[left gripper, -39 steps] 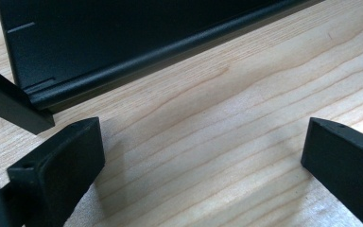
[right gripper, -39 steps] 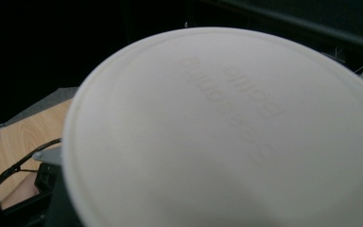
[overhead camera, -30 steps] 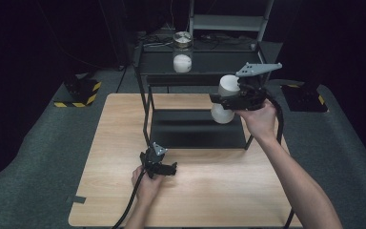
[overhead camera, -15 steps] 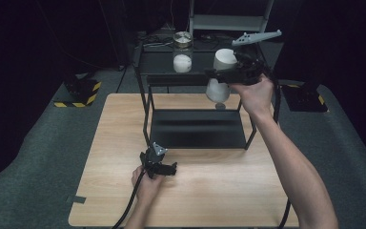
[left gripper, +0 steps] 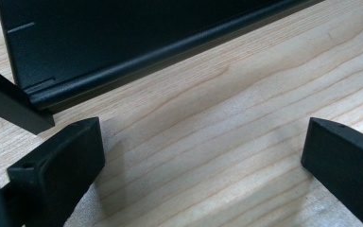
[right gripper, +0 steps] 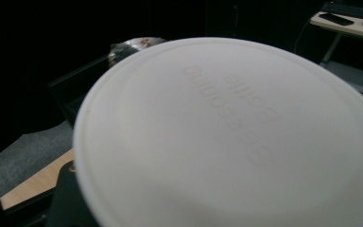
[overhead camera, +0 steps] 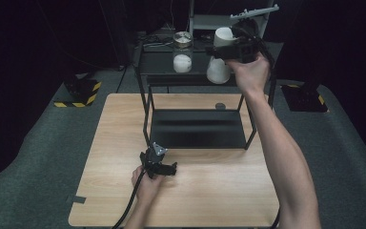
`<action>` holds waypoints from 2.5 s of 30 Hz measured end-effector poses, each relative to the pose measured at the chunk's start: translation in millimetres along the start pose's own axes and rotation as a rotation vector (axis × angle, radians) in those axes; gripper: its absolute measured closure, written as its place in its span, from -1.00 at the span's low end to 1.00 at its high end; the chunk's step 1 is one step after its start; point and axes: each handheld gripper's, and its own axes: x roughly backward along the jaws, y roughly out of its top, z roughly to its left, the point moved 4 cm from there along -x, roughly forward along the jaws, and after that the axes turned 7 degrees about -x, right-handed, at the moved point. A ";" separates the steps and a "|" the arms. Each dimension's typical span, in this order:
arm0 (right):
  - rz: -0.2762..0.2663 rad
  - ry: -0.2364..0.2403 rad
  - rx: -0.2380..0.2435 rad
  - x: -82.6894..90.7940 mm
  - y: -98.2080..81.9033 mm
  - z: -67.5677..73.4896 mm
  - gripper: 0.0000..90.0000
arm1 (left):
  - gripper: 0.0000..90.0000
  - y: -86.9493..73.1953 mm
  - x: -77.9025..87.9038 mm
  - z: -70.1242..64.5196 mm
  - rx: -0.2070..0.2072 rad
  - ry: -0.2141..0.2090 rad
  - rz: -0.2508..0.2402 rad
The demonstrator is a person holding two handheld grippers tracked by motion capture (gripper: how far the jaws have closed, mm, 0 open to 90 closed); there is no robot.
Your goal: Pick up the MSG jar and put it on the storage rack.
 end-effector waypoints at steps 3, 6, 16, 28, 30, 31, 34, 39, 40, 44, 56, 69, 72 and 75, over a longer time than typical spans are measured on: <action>-0.007 -0.019 -0.022 -2.9 3.7 -1.8 -0.20 | -0.99 -0.1 -0.1 0.0 -0.001 0.000 -0.001; -0.002 -0.059 -0.038 -8.2 8.2 -2.4 -0.20 | -0.99 -0.1 0.0 0.1 -0.001 0.000 0.000; 0.004 -0.128 -0.079 -24.1 11.5 -7.0 -0.20 | -0.99 -0.1 -0.1 0.0 0.000 0.000 -0.001; 0.022 -0.181 -0.084 -39.5 15.9 -6.3 -0.20 | -1.00 -0.1 -0.1 0.2 -0.001 -0.002 0.000; 0.026 -0.190 -0.080 -41.6 16.3 -6.3 -0.20 | -0.99 -0.1 -0.1 0.1 0.000 -0.001 -0.001; 0.024 -0.191 -0.078 -42.1 16.0 -6.7 -0.20 | -0.99 -0.1 -0.1 0.1 0.000 -0.001 -0.001; 0.023 -0.193 -0.085 -43.5 16.0 -7.9 -0.20 | -0.99 -0.1 -0.1 0.1 0.000 -0.001 0.000; 0.029 -0.209 -0.090 -46.7 17.2 -9.1 -0.20 | -0.99 -0.1 -0.1 0.0 0.000 -0.001 -0.001; 0.029 -0.211 -0.091 -47.3 17.2 -9.3 -0.20 | -0.99 -0.1 -0.1 0.0 0.000 0.000 -0.001; 0.032 -0.213 -0.095 -50.2 16.4 -11.3 -0.20 | -0.99 -0.2 -0.1 0.0 0.001 -0.001 -0.002; 0.034 -0.200 -0.071 -52.5 14.7 -12.9 -0.21 | -0.99 -0.2 -0.1 -0.1 0.001 -0.001 -0.001; 0.006 -0.183 -0.116 -46.7 7.3 -19.0 -0.83 | -0.99 -0.2 -0.1 -0.1 0.002 -0.001 -0.001; 0.011 -0.163 -0.120 -43.6 5.6 -21.6 -0.89 | -0.99 0.0 0.0 -0.1 0.000 0.000 0.000; 0.012 -0.156 -0.109 -40.1 3.8 -21.3 -0.91 | -0.99 -0.1 0.0 -0.5 0.002 0.001 0.000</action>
